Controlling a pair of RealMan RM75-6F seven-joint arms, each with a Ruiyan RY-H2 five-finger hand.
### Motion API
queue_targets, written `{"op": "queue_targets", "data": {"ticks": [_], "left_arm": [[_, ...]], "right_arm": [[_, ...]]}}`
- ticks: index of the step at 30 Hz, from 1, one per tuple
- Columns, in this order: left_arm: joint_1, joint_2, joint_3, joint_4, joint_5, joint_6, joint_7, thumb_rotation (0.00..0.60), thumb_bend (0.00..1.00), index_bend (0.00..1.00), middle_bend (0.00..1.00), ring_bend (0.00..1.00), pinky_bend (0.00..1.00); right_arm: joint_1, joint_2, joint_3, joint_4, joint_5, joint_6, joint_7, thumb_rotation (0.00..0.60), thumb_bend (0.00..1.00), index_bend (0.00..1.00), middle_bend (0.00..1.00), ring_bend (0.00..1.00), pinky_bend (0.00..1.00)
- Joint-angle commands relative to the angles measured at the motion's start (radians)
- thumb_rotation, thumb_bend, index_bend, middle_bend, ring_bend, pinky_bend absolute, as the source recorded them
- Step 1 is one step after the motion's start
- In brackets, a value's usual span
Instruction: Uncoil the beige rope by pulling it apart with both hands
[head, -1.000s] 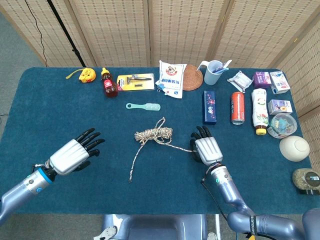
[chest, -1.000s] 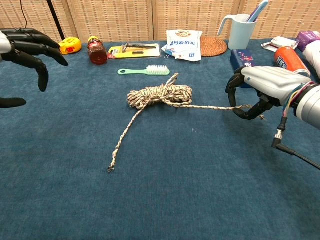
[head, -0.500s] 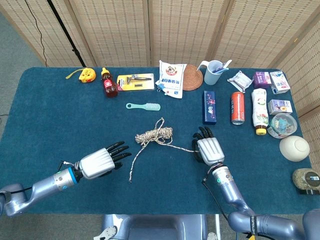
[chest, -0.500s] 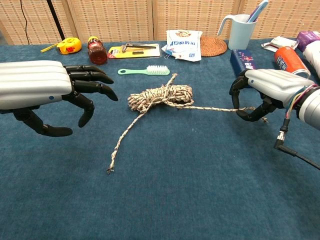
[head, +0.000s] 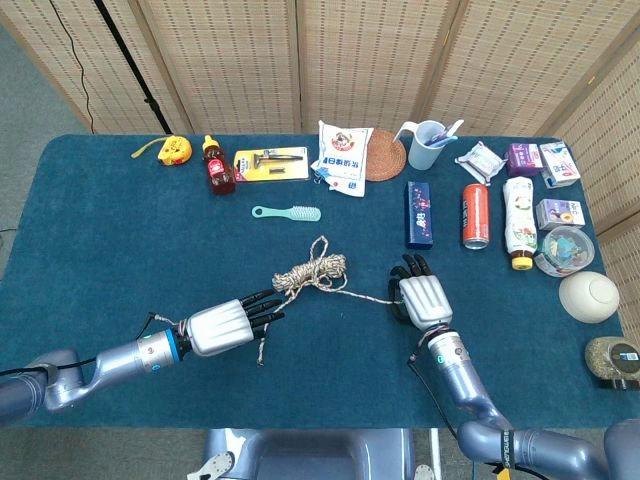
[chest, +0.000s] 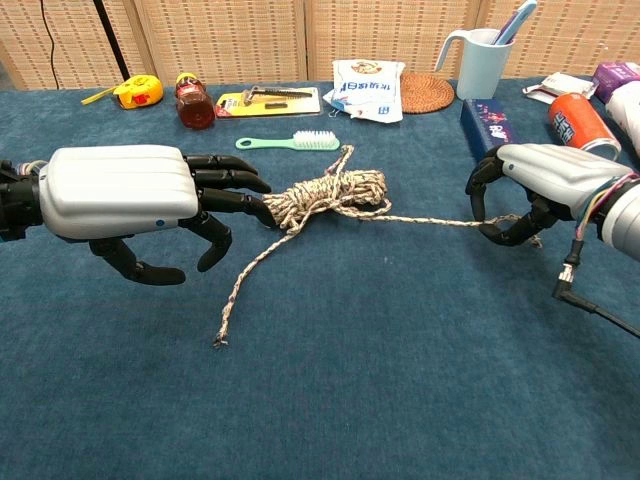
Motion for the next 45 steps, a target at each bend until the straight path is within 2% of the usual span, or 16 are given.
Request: {"op": "queue_targets", "data": {"ticks": [1, 10, 14, 22, 39, 45], "left_arm": [[-0.010, -0.020, 0.005, 0.027, -0.009, 0.004, 0.002, 0.600, 0.30, 0.54, 0.16, 0.00, 0.00], [-0.027, -0.091, 0.023, 0.130, -0.031, 0.011, 0.020, 0.600, 0.30, 0.54, 0.16, 0.00, 0.00], [-0.032, -0.109, 0.025, 0.152, -0.048, 0.007, 0.018, 0.600, 0.30, 0.50, 0.15, 0.00, 0.00], [-0.044, -0.136, 0.031, 0.178, -0.079, -0.020, 0.021, 0.600, 0.30, 0.44, 0.12, 0.00, 0.00], [-0.059, -0.205, 0.022, 0.207, -0.150, -0.056, 0.039, 0.600, 0.31, 0.45, 0.12, 0.00, 0.00], [-0.065, -0.225, 0.020, 0.211, -0.169, -0.065, 0.044, 0.600, 0.35, 0.46, 0.12, 0.00, 0.00]], "right_arm": [[0.000, 0.000, 0.001, 0.003, -0.001, -0.001, 0.005, 0.600, 0.47, 0.65, 0.27, 0.06, 0.00], [0.001, 0.003, 0.006, 0.017, 0.000, -0.014, 0.018, 0.600, 0.47, 0.65, 0.27, 0.06, 0.00], [0.001, 0.002, 0.007, 0.022, 0.000, -0.017, 0.022, 0.600, 0.47, 0.65, 0.27, 0.06, 0.00], [0.003, 0.000, 0.009, 0.031, 0.000, -0.023, 0.030, 0.600, 0.47, 0.65, 0.27, 0.06, 0.00], [-0.001, 0.004, 0.011, 0.048, 0.000, -0.029, 0.047, 0.600, 0.47, 0.65, 0.27, 0.07, 0.00], [-0.001, 0.005, 0.012, 0.054, -0.001, -0.035, 0.056, 0.600, 0.47, 0.65, 0.27, 0.07, 0.00]]}}
